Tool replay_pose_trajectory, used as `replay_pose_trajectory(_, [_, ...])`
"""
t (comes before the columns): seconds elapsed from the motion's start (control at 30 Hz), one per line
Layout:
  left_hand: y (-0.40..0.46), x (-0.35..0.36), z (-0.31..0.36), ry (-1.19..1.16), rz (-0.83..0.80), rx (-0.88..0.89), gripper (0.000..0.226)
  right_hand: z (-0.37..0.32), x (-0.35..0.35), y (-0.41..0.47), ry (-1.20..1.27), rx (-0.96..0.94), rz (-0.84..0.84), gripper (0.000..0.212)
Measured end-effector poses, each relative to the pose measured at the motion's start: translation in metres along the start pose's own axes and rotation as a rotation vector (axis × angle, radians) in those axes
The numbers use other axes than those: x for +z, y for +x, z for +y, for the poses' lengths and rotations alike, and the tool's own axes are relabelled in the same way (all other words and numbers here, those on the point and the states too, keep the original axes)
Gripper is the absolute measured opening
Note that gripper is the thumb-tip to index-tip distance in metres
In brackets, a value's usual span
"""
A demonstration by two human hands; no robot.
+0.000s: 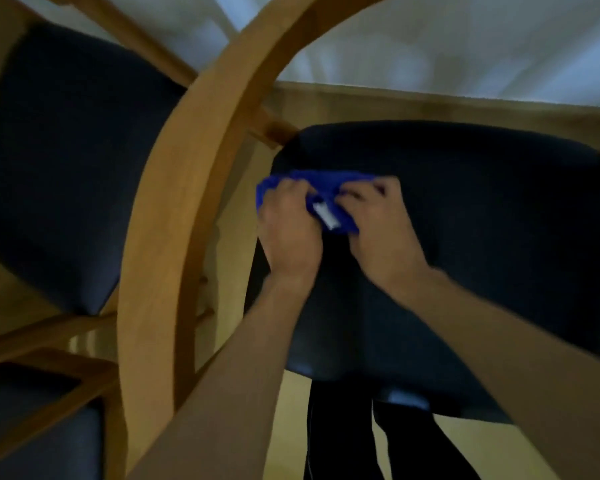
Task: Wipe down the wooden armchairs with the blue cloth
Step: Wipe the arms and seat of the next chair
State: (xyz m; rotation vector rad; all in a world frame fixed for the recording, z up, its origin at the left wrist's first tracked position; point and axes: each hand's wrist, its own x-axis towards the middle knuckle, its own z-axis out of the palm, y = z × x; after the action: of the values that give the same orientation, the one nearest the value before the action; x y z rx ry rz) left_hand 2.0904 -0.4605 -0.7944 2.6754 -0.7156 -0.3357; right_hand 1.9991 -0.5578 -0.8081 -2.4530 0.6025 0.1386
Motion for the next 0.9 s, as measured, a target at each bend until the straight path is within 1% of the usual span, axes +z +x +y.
replay_pose_trajectory(0.1, [-0.064, -0.002, -0.019, 0.003, -0.068, -0.12, 0.011, -0.016, 0.014, -0.057, 0.02, -0.06, -0.078, 0.04])
replay_pose_trajectory(0.17, [-0.109, -0.003, -0.027, 0.042, -0.102, -0.184, 0.018, -0.024, 0.021, -0.088, -0.001, -0.109, -0.144, 0.042])
replay_pose_trajectory(0.23, [-0.153, -0.004, -0.032, 0.023, -0.108, -0.243, 0.024, -0.029, 0.026, -0.115, -0.029, -0.147, -0.264, 0.042])
replay_pose_trajectory(0.27, [-0.174, -0.004, -0.033, 0.0, -0.105, -0.268, 0.023, -0.031, 0.028, -0.129, -0.036, -0.164, -0.299, 0.042])
replay_pose_trajectory(0.33, [-0.21, -0.001, -0.033, -0.031, -0.099, -0.305, 0.018, -0.031, 0.033, -0.158, -0.011, -0.194, -0.32, 0.038])
replay_pose_trajectory(0.37, [-0.225, 0.0, -0.033, -0.016, -0.107, -0.313, 0.02, -0.031, 0.035, -0.171, 0.018, -0.195, -0.332, 0.036])
replay_pose_trajectory(0.43, [-0.252, 0.007, -0.034, 0.042, -0.159, -0.274, 0.036, -0.028, 0.038, -0.192, 0.042, -0.195, -0.352, 0.034])
replay_pose_trajectory(0.53, [-0.287, 0.018, -0.032, 0.135, -0.269, -0.167, 0.065, -0.019, 0.041, -0.209, -0.004, -0.217, -0.395, 0.04])
replay_pose_trajectory(0.6, [-0.305, 0.025, -0.034, 0.17, -0.278, -0.144, 0.076, -0.016, 0.04, -0.216, -0.003, -0.214, -0.424, 0.043])
replay_pose_trajectory(0.67, [-0.315, 0.033, -0.037, 0.128, -0.279, -0.183, 0.077, -0.013, 0.04, -0.223, -0.006, -0.197, -0.438, 0.042])
replay_pose_trajectory(0.77, [-0.316, 0.041, -0.042, -0.011, -0.317, -0.253, 0.068, -0.009, 0.041, -0.234, -0.016, -0.189, -0.448, 0.044])
replay_pose_trajectory(0.9, [-0.304, 0.033, -0.055, -0.133, -0.342, -0.227, 0.058, -0.017, 0.042, -0.232, -0.015, -0.152, -0.426, 0.042])
